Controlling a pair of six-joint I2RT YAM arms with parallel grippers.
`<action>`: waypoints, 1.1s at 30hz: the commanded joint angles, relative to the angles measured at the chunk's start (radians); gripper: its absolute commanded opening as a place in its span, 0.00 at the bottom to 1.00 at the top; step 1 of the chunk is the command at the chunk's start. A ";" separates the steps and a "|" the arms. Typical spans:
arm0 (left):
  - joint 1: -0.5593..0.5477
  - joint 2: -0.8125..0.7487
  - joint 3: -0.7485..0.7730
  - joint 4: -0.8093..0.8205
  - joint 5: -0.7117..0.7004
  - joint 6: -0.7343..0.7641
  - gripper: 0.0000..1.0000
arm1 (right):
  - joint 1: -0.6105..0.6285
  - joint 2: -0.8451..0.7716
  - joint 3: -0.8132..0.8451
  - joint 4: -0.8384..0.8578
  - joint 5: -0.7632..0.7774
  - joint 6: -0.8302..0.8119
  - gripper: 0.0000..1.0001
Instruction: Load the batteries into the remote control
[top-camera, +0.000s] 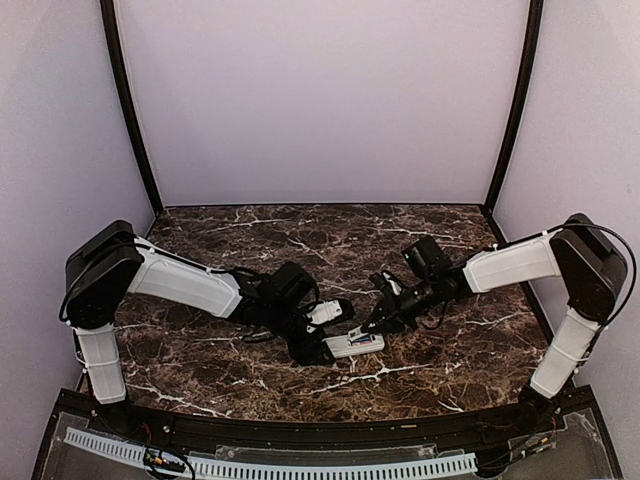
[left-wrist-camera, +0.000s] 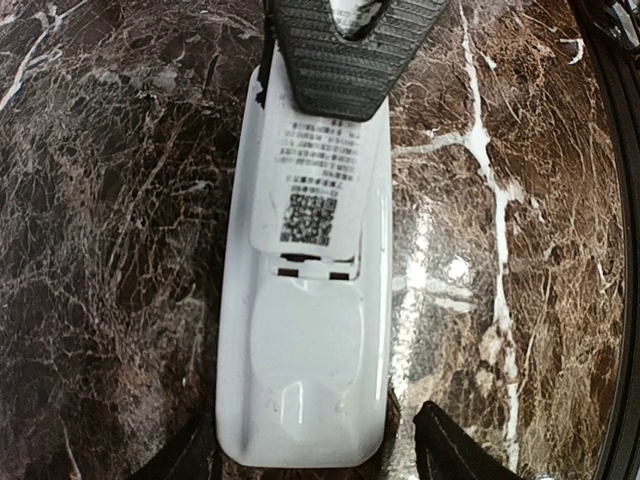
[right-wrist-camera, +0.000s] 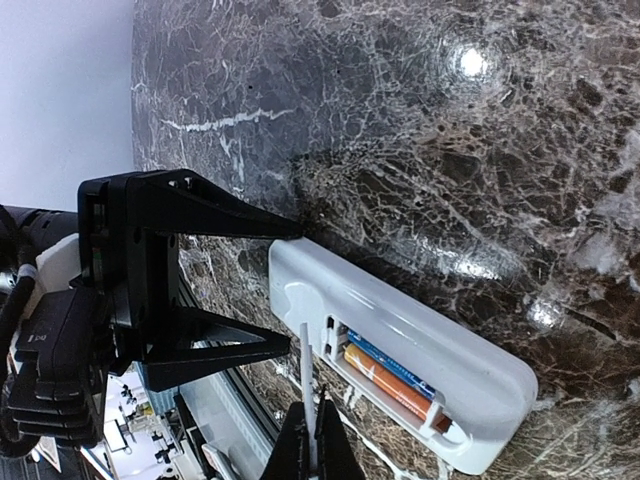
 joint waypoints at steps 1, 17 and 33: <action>-0.015 0.025 -0.059 -0.133 0.026 -0.033 0.64 | 0.015 0.006 -0.019 0.073 0.013 0.073 0.00; -0.023 0.027 -0.058 -0.136 0.025 -0.033 0.63 | 0.037 0.034 -0.003 -0.022 0.062 0.069 0.00; -0.022 0.029 -0.059 -0.135 0.035 -0.029 0.60 | 0.045 0.025 0.032 -0.035 0.029 0.006 0.00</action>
